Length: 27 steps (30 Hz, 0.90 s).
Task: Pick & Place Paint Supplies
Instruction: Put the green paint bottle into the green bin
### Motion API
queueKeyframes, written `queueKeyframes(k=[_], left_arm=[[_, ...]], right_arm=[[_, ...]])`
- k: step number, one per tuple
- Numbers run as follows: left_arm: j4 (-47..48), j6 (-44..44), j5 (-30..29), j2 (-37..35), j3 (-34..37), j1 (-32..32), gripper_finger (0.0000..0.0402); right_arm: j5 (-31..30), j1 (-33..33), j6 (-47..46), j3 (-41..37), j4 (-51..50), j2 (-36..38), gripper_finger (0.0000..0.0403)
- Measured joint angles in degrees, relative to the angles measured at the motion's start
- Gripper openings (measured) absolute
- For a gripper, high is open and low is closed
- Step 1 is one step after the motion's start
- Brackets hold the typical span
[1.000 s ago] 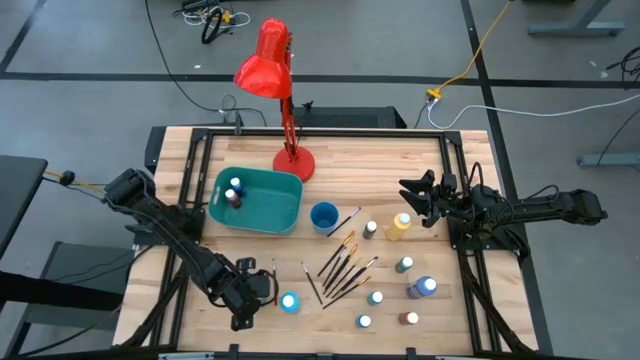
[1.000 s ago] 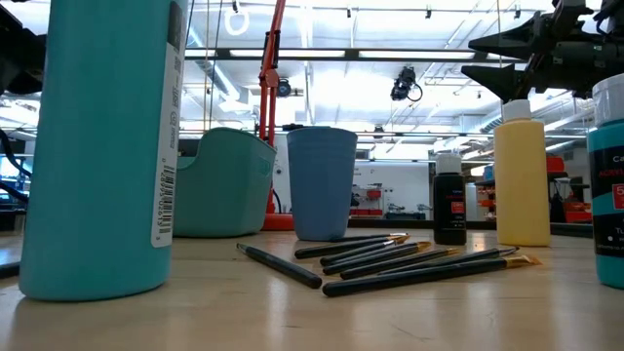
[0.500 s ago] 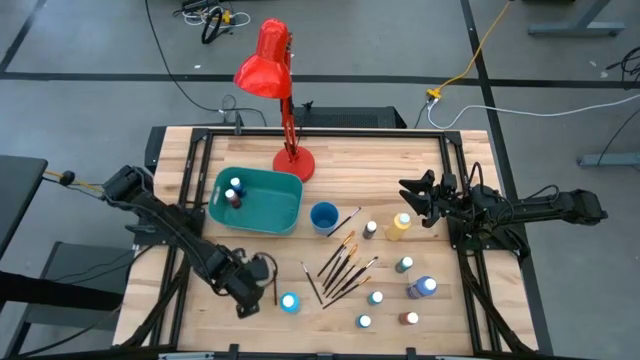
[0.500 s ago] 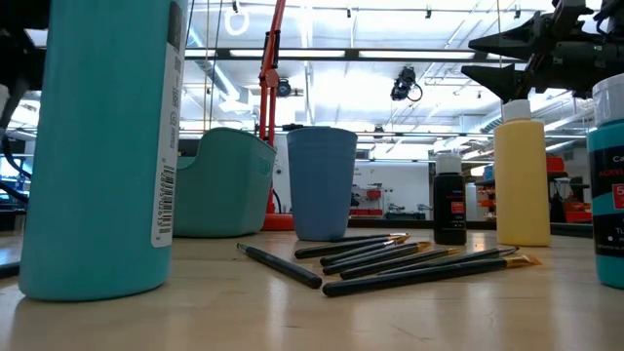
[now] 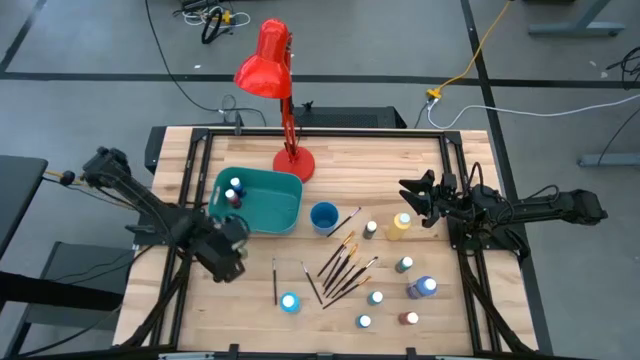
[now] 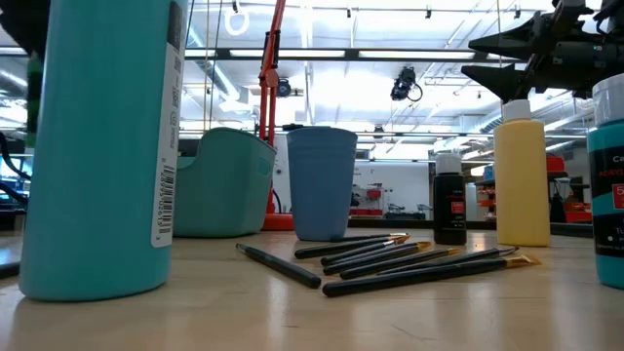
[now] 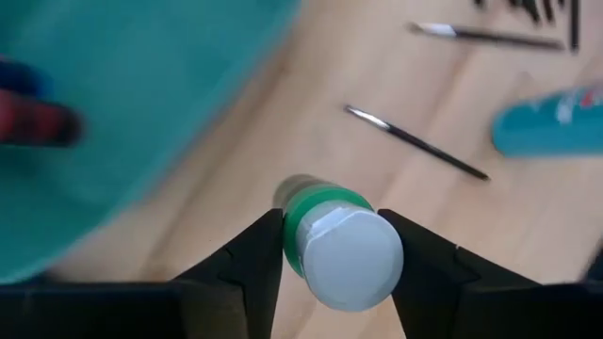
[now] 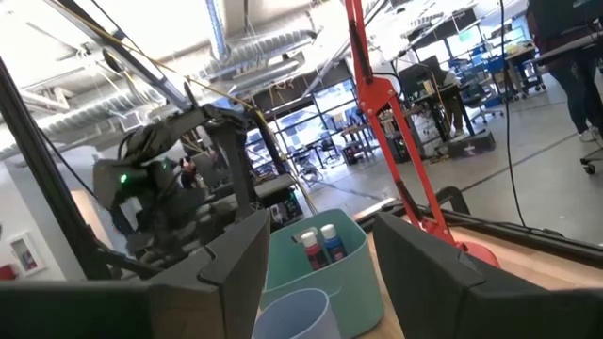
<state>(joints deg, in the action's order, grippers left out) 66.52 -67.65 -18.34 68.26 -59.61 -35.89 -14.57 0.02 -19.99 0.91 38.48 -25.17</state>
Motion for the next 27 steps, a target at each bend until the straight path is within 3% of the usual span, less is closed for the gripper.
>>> queueKeyframes(k=[6,10,20,27], left_arm=[[11.1,-3.8,-8.9,-6.8,0.0,0.9,0.0162],[13.7,-3.2,-10.8,-9.8,0.0,4.1,0.0164],[13.7,4.9,-8.4,-11.0,0.3,13.1,0.0163],[13.5,4.6,-3.1,-11.0,6.7,16.9,0.0176]], right_arm=[[0.0,0.0,0.5,0.0,0.0,0.0,0.0204],[-0.1,0.0,1.4,0.0,0.0,0.0,0.0204],[-4.0,0.0,1.4,0.0,0.0,0.0,0.0204],[-3.9,0.0,1.0,0.0,-0.1,0.0,0.0204]])
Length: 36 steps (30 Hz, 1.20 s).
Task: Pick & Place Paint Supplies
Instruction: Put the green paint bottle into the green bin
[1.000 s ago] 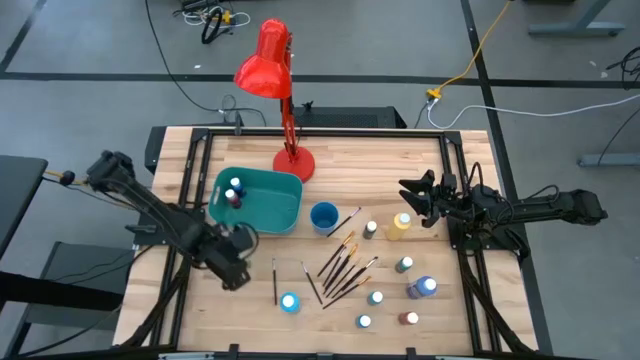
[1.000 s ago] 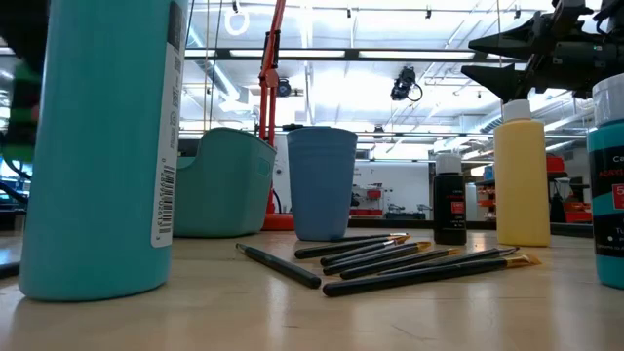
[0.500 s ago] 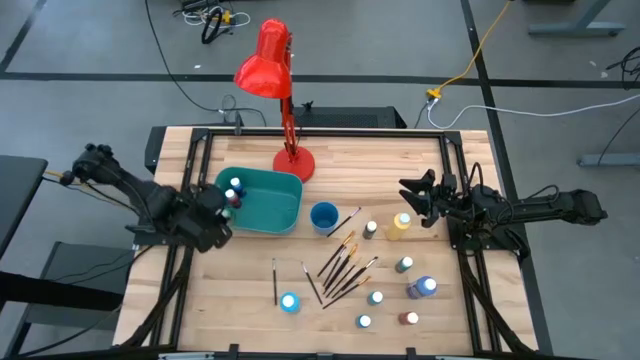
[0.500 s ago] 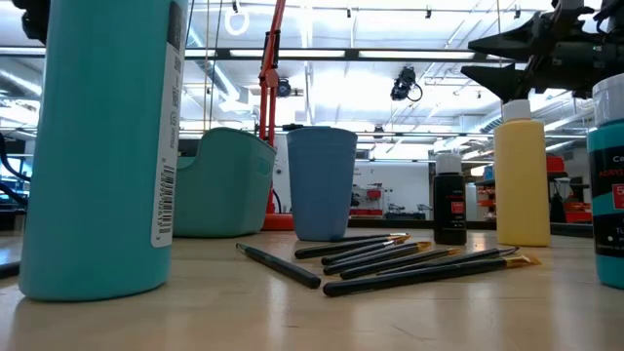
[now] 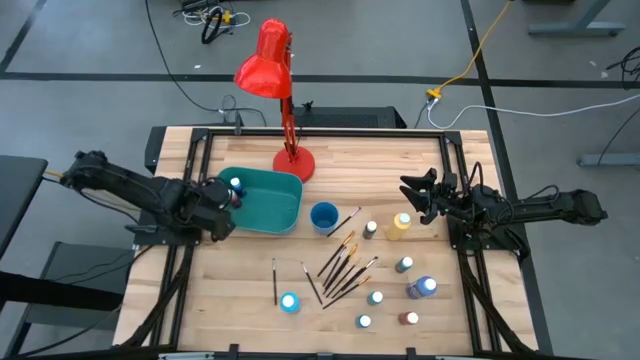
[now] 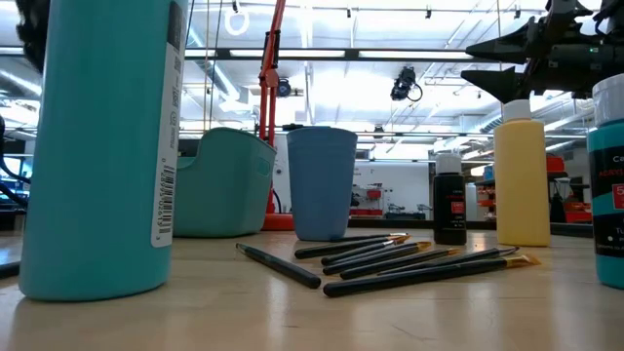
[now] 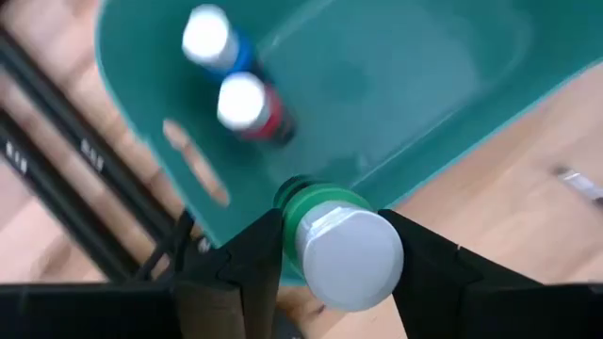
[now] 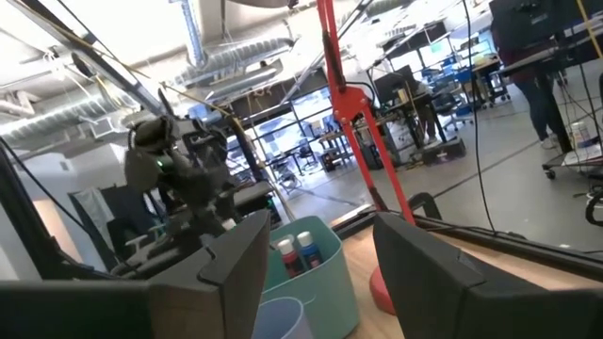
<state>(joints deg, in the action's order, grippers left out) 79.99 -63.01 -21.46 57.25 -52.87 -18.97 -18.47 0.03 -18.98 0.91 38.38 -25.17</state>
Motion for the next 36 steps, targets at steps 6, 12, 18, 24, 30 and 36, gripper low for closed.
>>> queueKeyframes(k=[6,12,18,24,30,36], left_arm=[[-6.3,3.7,1.4,0.0,5.1,1.7,0.0166],[-9.5,4.4,1.7,0.0,8.6,3.2,0.0172],[-15.1,5.0,1.7,0.0,13.1,4.3,0.017],[-17.8,5.1,1.5,0.0,16.4,5.3,0.0171],[-18.6,5.2,1.4,0.0,17.4,6.4,0.0176],[-19.2,5.5,1.0,0.0,17.5,6.9,0.0178]], right_arm=[[0.0,0.0,0.0,0.0,0.0,0.0,0.0204],[0.0,0.0,0.0,0.0,0.0,0.0,0.0204],[0.0,0.0,0.0,0.0,0.0,0.0,0.0204],[0.1,0.0,0.0,0.0,-0.1,0.0,0.0204],[0.1,0.0,0.0,0.0,-0.1,0.0,0.0204],[0.0,0.0,0.0,0.0,-0.1,0.0,0.0204]])
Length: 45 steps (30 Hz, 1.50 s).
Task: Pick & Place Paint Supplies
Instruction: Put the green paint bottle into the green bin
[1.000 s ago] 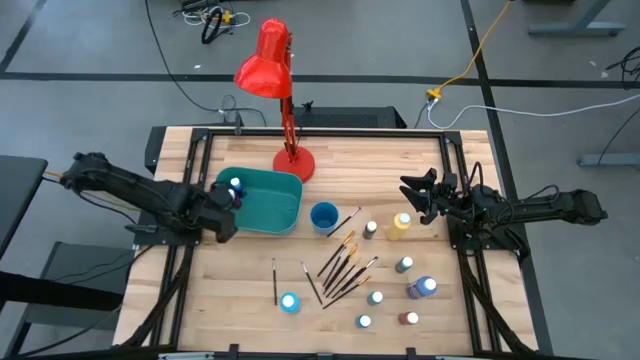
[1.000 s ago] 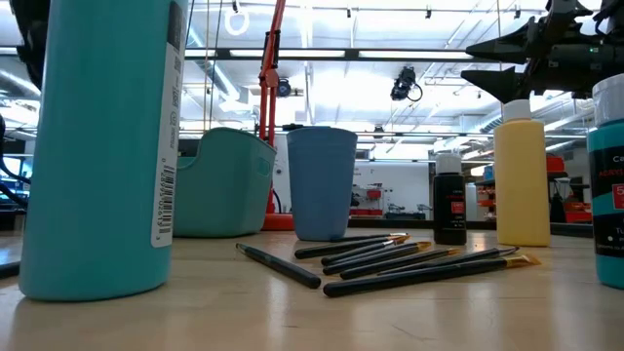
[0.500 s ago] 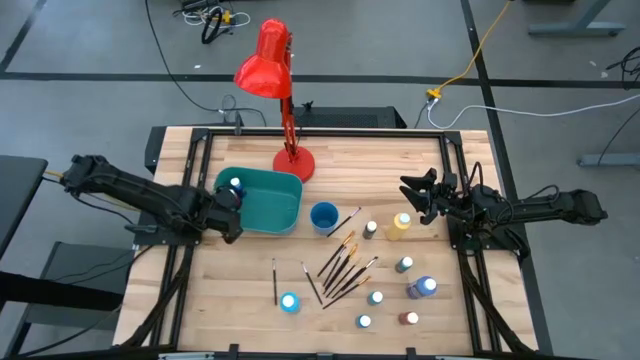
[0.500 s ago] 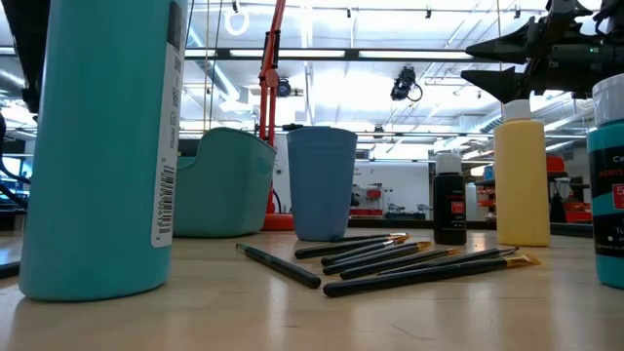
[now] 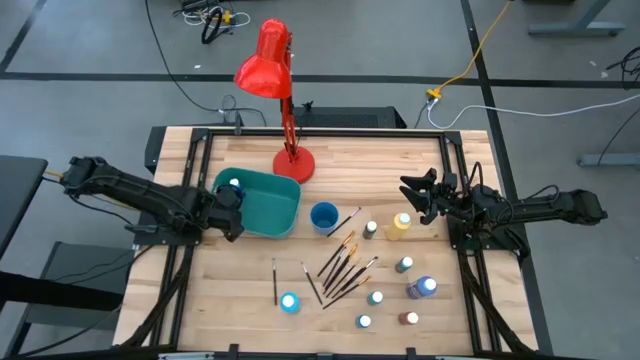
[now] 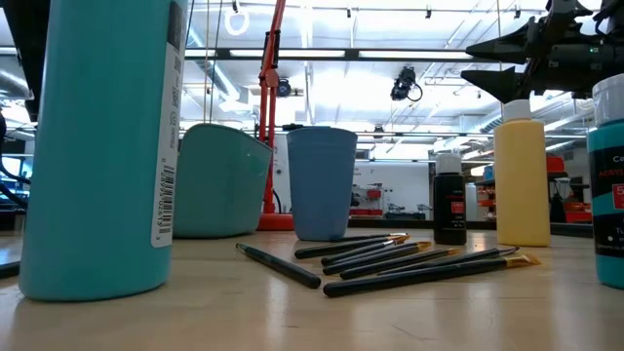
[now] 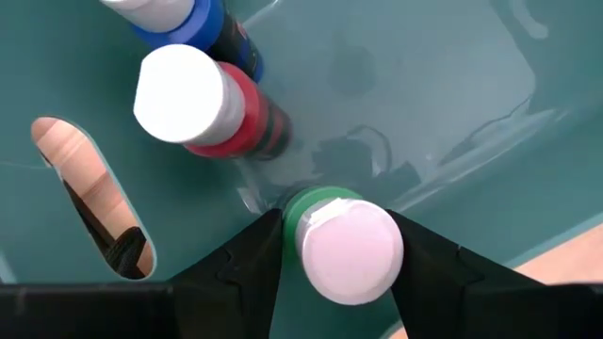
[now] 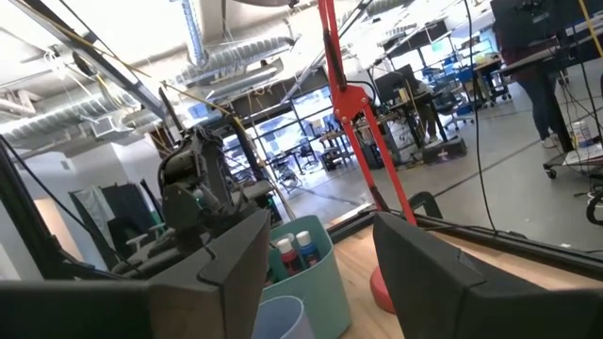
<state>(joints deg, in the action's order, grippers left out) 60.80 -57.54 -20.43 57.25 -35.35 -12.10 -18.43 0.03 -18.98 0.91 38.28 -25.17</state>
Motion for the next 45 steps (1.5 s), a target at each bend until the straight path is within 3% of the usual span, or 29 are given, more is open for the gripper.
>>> queueKeyframes(k=[17,30,45], left_arm=[[0.1,4.4,0.3,0.0,0.0,0.0,0.0179],[0.5,3.7,2.7,0.1,0.2,0.0,0.024],[12.7,0.8,3.3,0.1,-9.0,0.0,0.021]], right_arm=[[0.0,0.0,0.0,0.0,0.0,0.0,0.0204],[0.0,0.0,0.0,0.0,0.0,0.0,0.0204],[0.0,0.0,0.0,0.0,0.0,0.0,0.0204]])
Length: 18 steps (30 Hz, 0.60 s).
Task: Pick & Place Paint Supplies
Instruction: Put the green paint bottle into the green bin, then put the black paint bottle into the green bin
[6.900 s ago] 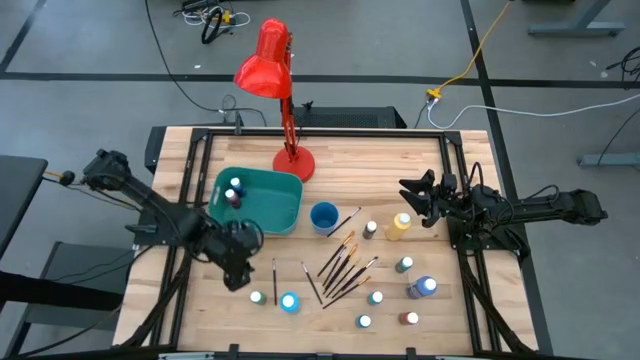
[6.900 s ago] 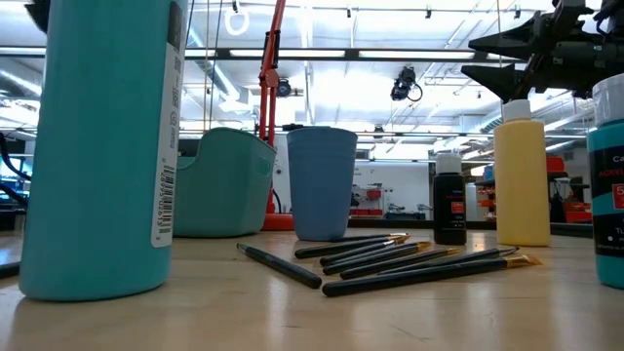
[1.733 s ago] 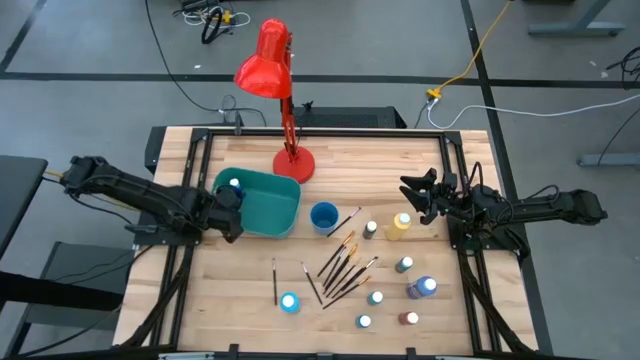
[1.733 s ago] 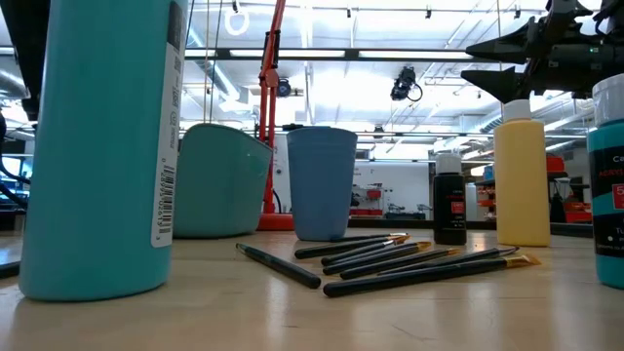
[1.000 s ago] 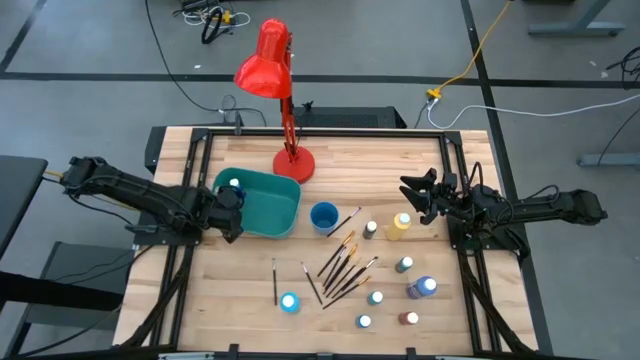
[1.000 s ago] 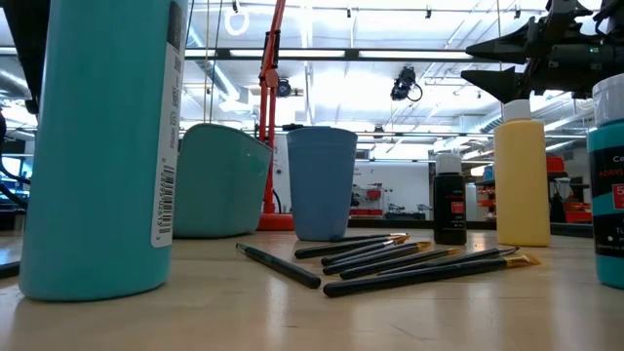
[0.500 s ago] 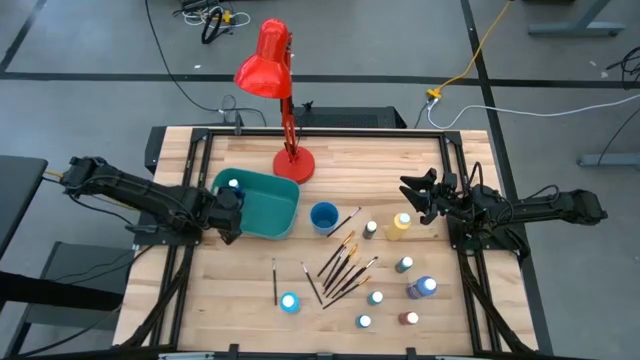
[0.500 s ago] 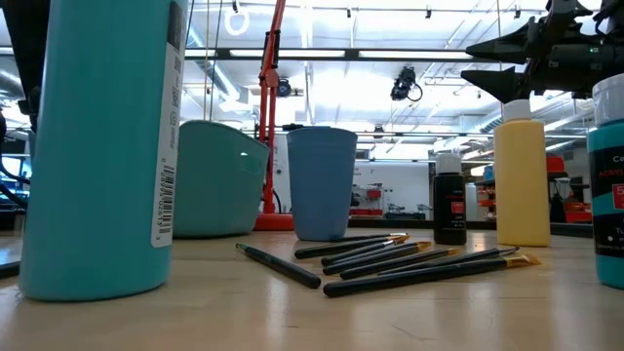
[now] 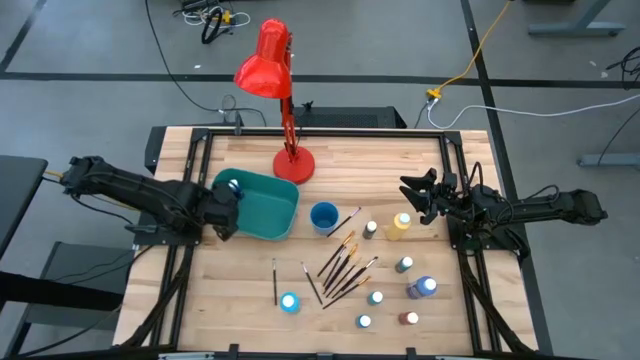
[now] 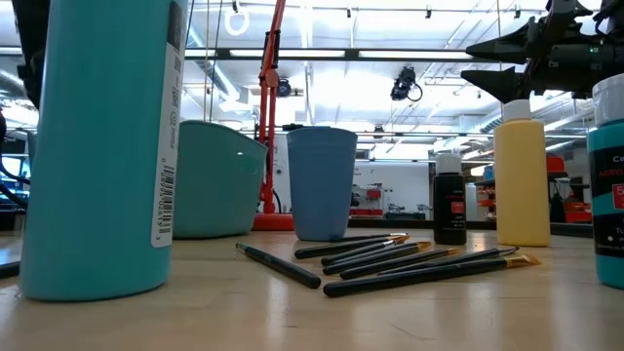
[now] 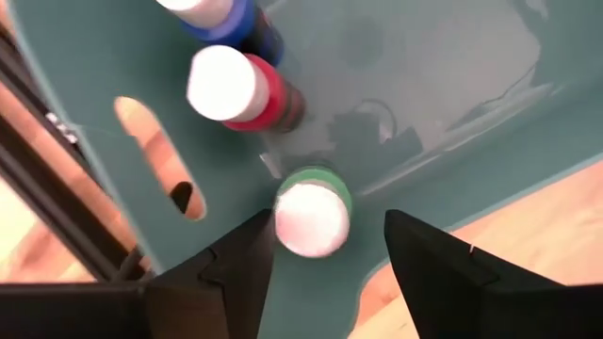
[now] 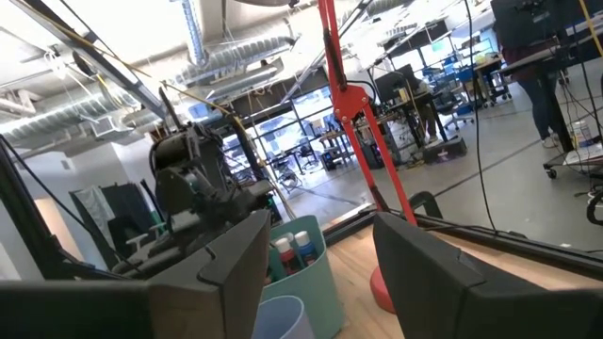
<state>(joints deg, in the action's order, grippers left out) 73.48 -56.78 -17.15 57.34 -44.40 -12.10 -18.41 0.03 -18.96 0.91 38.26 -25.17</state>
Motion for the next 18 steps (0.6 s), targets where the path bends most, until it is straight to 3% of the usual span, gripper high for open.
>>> queueKeyframes(k=[9,15,18], left_arm=[[7.3,-2.5,-1.3,0.0,-6.1,0.0,0.0193],[5.1,-1.5,-4.8,0.0,-11.1,0.0,0.0181],[-0.5,2.6,-5.8,0.0,-13.7,0.0,0.0175]], right_arm=[[0.0,0.0,0.0,0.0,0.0,0.0,0.0204],[0.0,0.0,0.0,0.0,0.0,0.0,0.0204],[0.0,0.0,0.0,0.0,0.0,0.0,0.0204]])
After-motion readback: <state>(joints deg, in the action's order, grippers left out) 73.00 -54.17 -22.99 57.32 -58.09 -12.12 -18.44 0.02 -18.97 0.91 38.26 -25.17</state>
